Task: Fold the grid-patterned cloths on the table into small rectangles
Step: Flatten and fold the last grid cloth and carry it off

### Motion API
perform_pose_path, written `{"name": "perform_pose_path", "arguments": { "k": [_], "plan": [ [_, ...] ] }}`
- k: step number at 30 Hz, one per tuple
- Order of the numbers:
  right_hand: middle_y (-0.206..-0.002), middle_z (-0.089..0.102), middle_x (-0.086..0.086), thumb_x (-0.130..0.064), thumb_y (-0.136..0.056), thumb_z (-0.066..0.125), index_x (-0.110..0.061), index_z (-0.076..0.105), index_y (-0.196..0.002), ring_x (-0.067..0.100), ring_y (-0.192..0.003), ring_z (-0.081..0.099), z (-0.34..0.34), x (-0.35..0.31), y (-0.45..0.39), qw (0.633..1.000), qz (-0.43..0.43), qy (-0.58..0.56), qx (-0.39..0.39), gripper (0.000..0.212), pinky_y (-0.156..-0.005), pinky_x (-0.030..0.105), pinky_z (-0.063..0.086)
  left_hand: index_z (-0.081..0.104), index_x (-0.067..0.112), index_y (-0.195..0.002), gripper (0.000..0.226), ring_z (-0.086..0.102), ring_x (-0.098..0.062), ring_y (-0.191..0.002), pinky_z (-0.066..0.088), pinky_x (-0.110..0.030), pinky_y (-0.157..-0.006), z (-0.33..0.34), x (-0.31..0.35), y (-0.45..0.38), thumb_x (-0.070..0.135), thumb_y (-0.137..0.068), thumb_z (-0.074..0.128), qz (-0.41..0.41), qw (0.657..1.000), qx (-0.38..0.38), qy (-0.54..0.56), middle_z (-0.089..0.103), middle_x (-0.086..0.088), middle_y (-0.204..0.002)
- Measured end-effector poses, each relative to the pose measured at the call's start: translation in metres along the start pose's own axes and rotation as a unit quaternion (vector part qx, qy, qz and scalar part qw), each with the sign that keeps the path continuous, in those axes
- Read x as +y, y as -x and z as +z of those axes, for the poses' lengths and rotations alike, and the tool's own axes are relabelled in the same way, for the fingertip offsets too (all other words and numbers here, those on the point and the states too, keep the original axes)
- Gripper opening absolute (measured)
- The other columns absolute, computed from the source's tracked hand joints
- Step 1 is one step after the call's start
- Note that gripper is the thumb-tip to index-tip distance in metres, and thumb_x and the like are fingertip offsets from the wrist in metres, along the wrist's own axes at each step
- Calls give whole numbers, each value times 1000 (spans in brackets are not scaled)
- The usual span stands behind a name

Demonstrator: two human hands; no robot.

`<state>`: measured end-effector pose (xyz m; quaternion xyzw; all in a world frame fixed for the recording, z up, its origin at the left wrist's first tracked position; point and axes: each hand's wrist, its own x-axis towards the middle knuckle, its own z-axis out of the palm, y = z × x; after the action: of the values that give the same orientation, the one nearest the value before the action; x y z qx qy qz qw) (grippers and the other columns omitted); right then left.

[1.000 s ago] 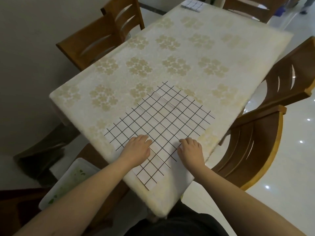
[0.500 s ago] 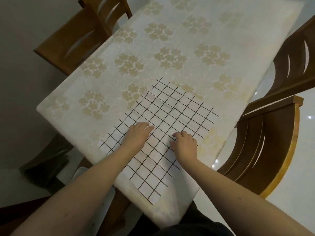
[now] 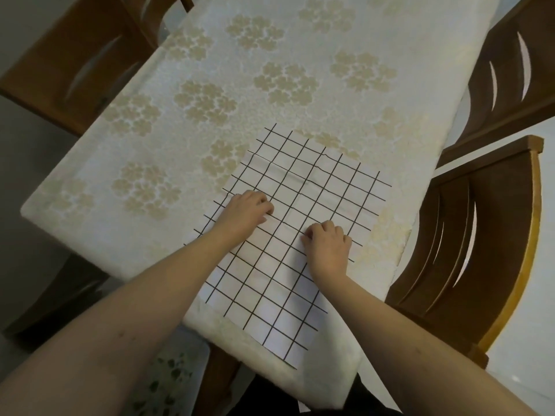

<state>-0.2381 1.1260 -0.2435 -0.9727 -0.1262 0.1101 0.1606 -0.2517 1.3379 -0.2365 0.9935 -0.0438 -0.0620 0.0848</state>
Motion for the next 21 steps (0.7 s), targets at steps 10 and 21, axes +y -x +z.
{"name": "perform_pose_path", "arguments": {
  "k": [10, 21],
  "plan": [
    [-85, 58, 9, -20, -85, 70, -11, 66, -84, 29, -79, 54, 11, -9, 3, 996, -9, 64, 54, 10, -72, 40, 41, 66, 15, -96, 7, 51, -24, -104, 37, -35, -82, 4, -10, -13, 15, -89, 66, 56, 998, -2, 8, 58, -4, -110],
    [-88, 62, 8, -21, -79, 76, -12, 66, -94, 31, -81, 57, 7, -6, 7, 995, -21, -5, 96, 20, -74, 41, 43, 63, 12, -88, 8, 53, -25, -87, 30, -30, -73, -5, -11, -8, 8, -86, 69, 91, 995, 39, 23, 59, -5, -95]
  ]
}}
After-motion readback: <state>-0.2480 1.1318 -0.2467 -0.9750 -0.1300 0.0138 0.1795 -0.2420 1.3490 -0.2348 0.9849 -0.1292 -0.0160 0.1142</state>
